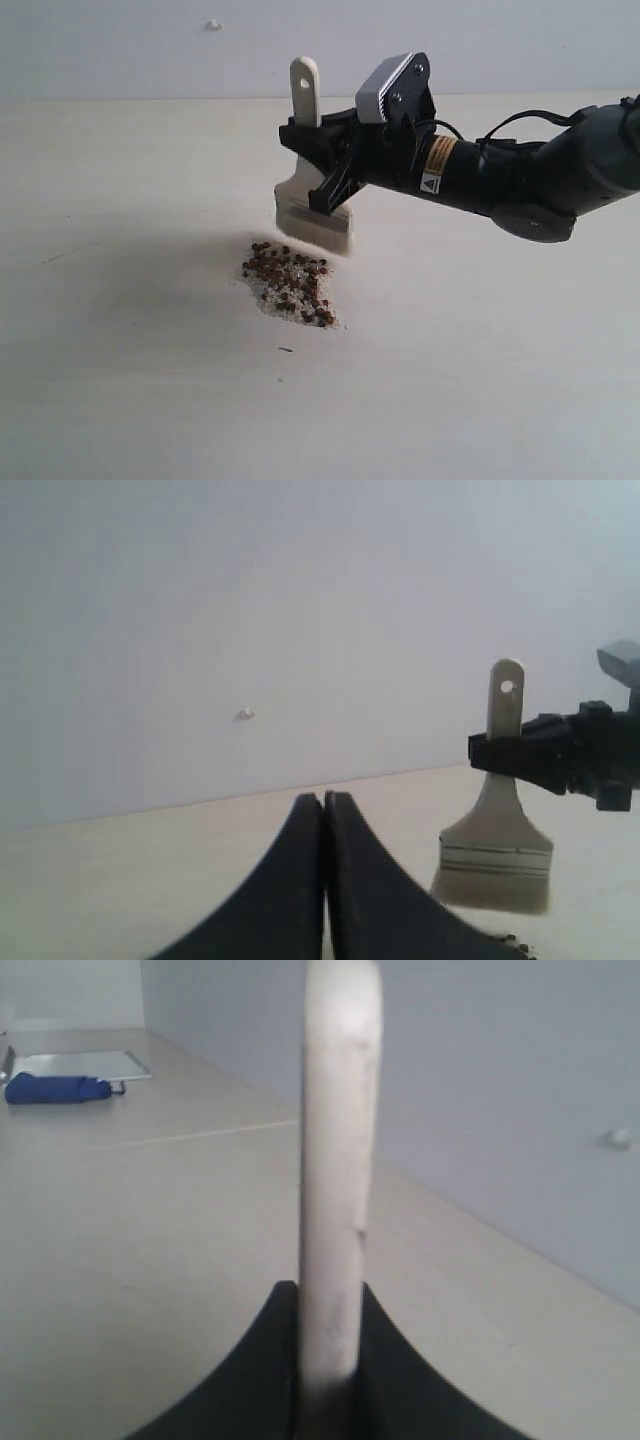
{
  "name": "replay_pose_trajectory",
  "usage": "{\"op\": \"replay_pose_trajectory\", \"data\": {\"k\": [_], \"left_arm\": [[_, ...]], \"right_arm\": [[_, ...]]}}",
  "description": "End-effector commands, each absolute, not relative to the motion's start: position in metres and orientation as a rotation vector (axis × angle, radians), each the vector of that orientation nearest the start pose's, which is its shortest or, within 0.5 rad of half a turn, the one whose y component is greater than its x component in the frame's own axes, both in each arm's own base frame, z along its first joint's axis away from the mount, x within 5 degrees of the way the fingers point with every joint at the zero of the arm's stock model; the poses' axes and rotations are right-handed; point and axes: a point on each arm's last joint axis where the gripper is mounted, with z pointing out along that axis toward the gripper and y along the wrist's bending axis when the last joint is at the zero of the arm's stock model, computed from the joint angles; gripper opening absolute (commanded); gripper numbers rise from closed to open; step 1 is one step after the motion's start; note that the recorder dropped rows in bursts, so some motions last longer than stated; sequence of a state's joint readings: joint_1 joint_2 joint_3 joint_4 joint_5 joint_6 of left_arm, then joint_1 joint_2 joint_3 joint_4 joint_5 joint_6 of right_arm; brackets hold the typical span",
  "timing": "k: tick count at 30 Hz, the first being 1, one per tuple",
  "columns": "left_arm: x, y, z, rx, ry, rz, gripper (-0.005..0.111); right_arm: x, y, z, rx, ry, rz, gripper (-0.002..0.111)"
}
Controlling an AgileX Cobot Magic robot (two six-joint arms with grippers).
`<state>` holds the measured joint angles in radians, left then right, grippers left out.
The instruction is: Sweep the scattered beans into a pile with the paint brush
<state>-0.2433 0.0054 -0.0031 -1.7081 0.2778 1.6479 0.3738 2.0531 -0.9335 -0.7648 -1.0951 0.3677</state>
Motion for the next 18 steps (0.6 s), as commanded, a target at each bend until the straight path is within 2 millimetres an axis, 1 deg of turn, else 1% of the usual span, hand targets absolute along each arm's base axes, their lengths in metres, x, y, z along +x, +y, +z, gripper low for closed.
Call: {"op": "replay_pose_trajectory", "data": {"k": [1,5,10,13,15,18], "left_arm": [[0.045,-0.037,0.216,0.347,1.422,-0.456,0.000],[0.045,-0.037,0.216,0.347,1.422,-0.456,0.000],[0.045,-0.037,0.216,0.347,1.422,-0.456,0.000],[0.045,-0.037,0.216,0.347,1.422,-0.456,0.000],[0.045,-0.037,0.216,0.347,1.422,-0.456,0.000],[0.045,-0.037,0.216,0.347,1.422,-0.456,0.000]], "right_arm": [[0.344,0.187,0.169,-0.724,1.422,0.733,0.000],[0.346,0.185,0.173,-0.708,1.401,0.690,0.000],[0.347,0.185,0.169,-0.774,1.381,0.612,0.000],[0.350,0.187,0.173,-0.800,1.354,0.597,0.000],[0.353,0.191,0.177,-0.845,1.338,0.599,0.000],[0.355,0.200,0.182,-0.974,1.312,0.636,0.000]]}}
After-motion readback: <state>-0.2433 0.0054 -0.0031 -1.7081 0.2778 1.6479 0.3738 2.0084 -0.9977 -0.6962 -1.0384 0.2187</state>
